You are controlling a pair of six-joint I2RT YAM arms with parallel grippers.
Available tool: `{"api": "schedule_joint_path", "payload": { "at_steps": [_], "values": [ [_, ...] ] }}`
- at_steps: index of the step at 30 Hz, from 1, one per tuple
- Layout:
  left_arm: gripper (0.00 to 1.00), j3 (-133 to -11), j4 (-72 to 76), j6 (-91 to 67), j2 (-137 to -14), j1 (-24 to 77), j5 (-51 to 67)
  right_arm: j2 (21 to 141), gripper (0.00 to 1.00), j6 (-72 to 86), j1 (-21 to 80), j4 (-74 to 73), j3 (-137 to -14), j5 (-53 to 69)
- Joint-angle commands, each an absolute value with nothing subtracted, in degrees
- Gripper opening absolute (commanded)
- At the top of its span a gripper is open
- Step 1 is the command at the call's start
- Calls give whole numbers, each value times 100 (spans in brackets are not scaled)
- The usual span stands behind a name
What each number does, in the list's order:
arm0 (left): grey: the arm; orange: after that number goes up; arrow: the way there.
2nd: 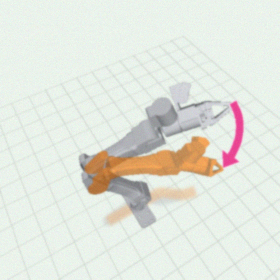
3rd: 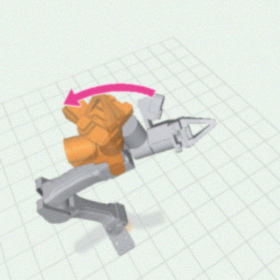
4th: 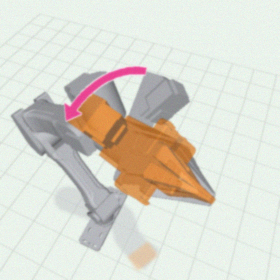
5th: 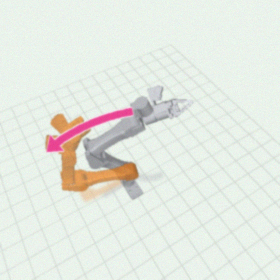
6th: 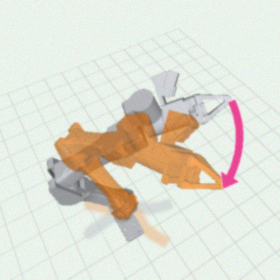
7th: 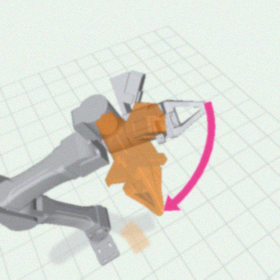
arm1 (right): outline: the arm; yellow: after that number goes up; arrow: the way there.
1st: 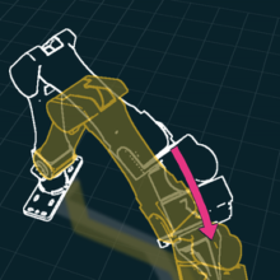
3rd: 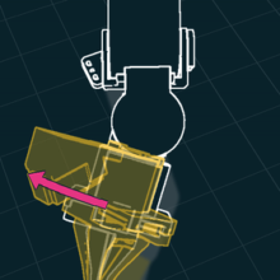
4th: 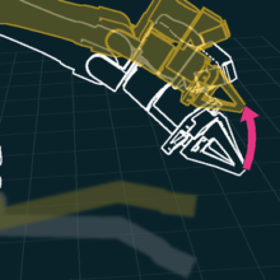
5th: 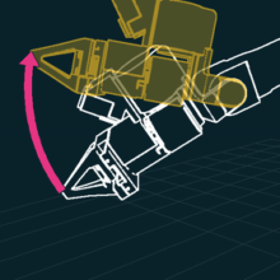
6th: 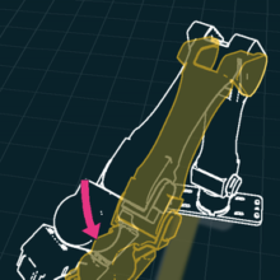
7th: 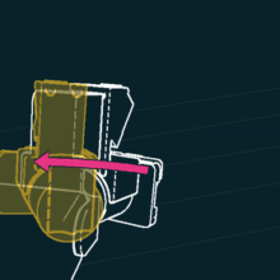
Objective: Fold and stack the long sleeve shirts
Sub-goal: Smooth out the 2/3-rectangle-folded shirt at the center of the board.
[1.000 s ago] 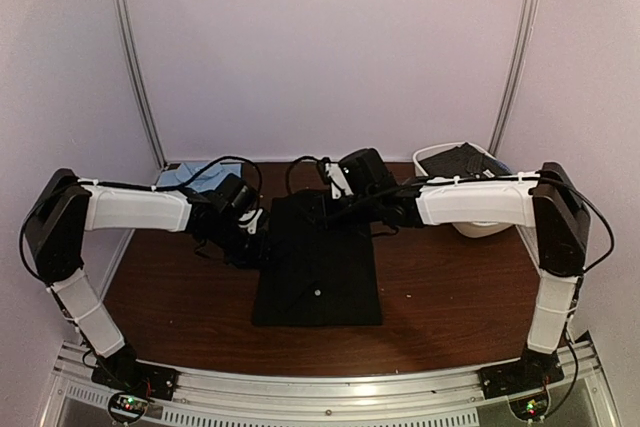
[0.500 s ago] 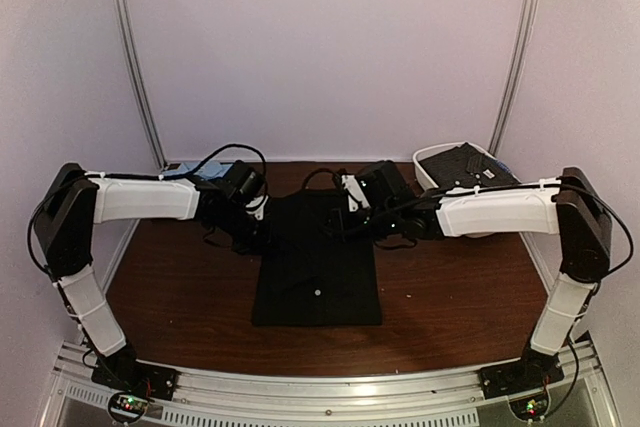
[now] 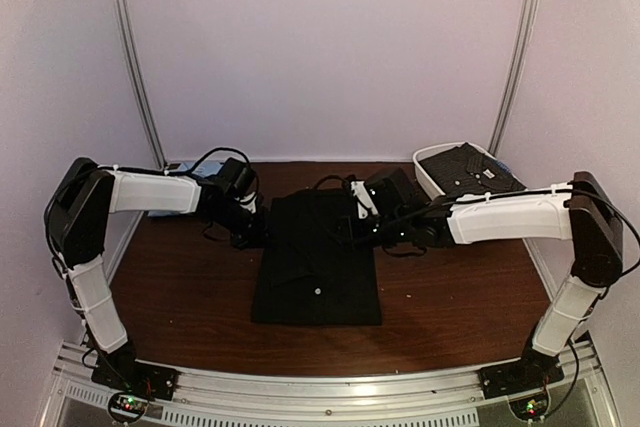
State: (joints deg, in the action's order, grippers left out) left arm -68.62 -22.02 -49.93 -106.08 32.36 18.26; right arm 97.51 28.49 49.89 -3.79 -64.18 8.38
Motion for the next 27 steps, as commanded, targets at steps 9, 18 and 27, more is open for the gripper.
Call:
{"api": "schedule_joint_path", "payload": {
  "at_steps": [9, 18, 27],
  "values": [
    [26, -6619, -1757, -5089, -10557, 3173, 1952, 10000, 49, 2013, 6167, -493, -6688, 872],
    [33, -6664, -1806, -4959, -10506, 3109, 1903, 11061, 48, 1948, 6627, -330, -7272, 1242],
    [33, -6691, -1826, -4871, -10505, 3085, 1917, 11757, 49, 2135, 6436, -277, -7716, 761]
  ]
}}
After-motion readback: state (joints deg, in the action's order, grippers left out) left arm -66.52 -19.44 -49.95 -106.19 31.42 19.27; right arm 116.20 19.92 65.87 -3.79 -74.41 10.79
